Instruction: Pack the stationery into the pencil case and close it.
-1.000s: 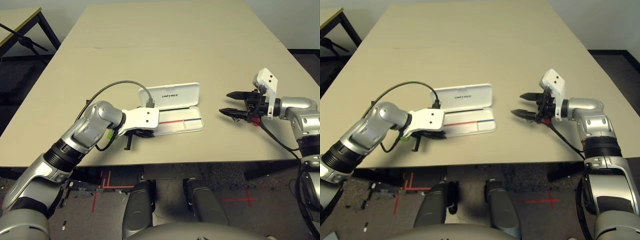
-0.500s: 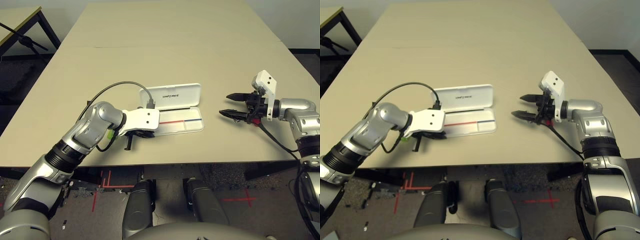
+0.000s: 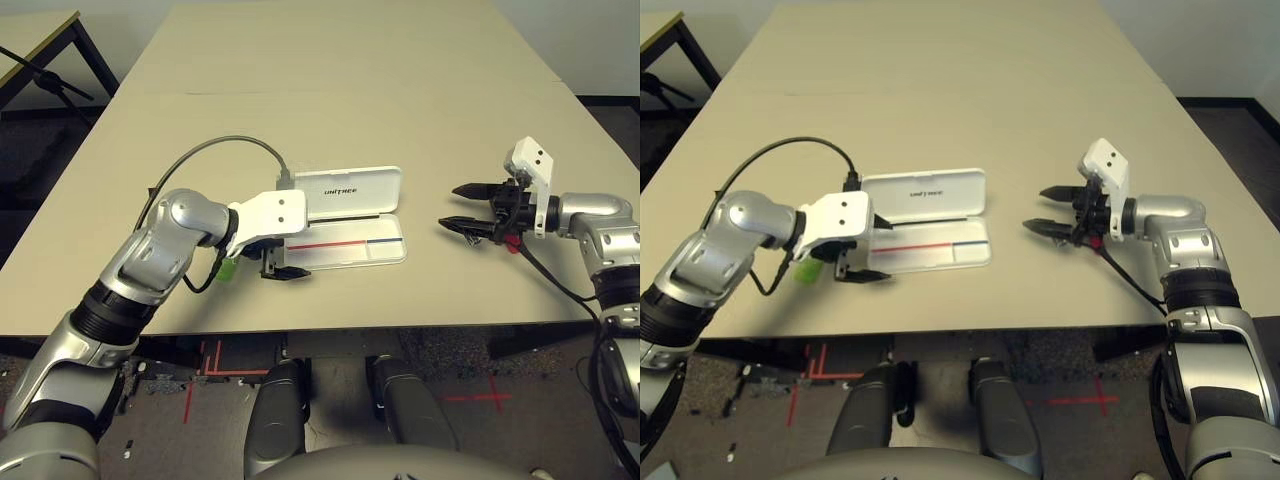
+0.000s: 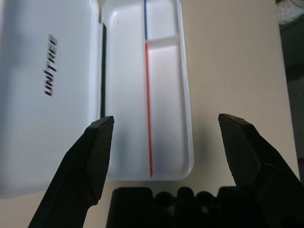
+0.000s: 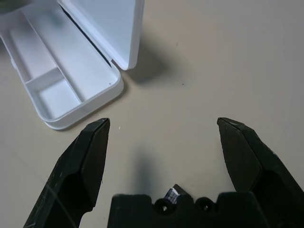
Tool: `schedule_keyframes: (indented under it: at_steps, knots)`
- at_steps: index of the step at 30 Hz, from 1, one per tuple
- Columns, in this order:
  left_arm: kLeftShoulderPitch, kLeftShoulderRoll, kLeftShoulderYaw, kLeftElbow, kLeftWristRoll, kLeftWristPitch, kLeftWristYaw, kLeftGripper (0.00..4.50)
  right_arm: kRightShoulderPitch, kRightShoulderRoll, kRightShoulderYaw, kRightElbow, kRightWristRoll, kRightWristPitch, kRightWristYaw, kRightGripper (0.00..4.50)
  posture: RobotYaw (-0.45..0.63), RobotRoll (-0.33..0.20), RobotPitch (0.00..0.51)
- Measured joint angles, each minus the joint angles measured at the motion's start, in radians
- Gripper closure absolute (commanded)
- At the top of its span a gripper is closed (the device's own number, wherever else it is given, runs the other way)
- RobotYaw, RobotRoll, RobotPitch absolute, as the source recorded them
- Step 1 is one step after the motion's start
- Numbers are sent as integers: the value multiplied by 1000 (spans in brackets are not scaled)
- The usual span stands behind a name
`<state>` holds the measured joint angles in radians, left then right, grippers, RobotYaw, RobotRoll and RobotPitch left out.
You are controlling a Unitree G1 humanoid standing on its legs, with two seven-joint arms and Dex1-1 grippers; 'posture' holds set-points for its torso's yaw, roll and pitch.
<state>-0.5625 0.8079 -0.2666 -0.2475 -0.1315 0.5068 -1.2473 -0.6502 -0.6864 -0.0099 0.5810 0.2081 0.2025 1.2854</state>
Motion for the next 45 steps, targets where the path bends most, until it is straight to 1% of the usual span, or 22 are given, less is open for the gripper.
schedule_keyframes:
  at_steps: [3,6,9,11,14,15,19,23,25,27,30,35,40,45]
  knots:
    - [26,33,52,-37,-51,0,-23,52,0,-17,-3,-27,11,23,7,0,25,0,128]
    - [31,34,92,-59,-106,0,-25,52,10,-30,-7,-75,29,46,7,0,22,0,127]
    - [44,35,134,-61,-151,-7,-27,52,45,-50,-18,-135,51,98,-4,0,18,0,127]
    - [57,31,140,-61,-172,-14,-27,52,63,-57,-30,-179,65,160,-30,0,14,0,129]
    - [59,-4,151,-63,-217,-21,-19,52,80,-76,-48,-267,75,271,-97,0,8,0,135]
    - [59,-12,153,-65,-229,-25,-14,52,81,-78,-55,-301,85,317,-124,0,6,0,137]
    - [59,-37,163,-65,-252,-37,3,52,80,-97,-91,-465,104,613,-300,0,-7,0,147]
    - [65,-60,162,-65,-264,-47,18,52,33,-104,-102,-561,100,931,-482,0,-22,0,153]
    - [66,-63,160,-65,-264,-51,22,52,15,-104,-119,-588,100,1037,-551,0,-25,0,154]
    - [66,-67,156,-65,-264,-56,24,52,13,-110,-121,-606,101,1092,-587,0,-32,0,155]
    - [66,-80,143,-63,-264,-64,27,52,39,-129,-120,-621,102,1129,-612,0,-33,0,156]
    - [66,-87,131,-62,-264,-75,30,52,105,-134,-108,-616,98,1122,-647,0,-30,0,155]
    - [66,-89,130,-62,-264,-77,32,52,115,-134,-102,-565,80,1060,-678,0,-21,0,151]
    - [67,-88,130,-64,-264,-77,37,52,109,-110,-77,-457,59,959,-691,0,-14,0,149]
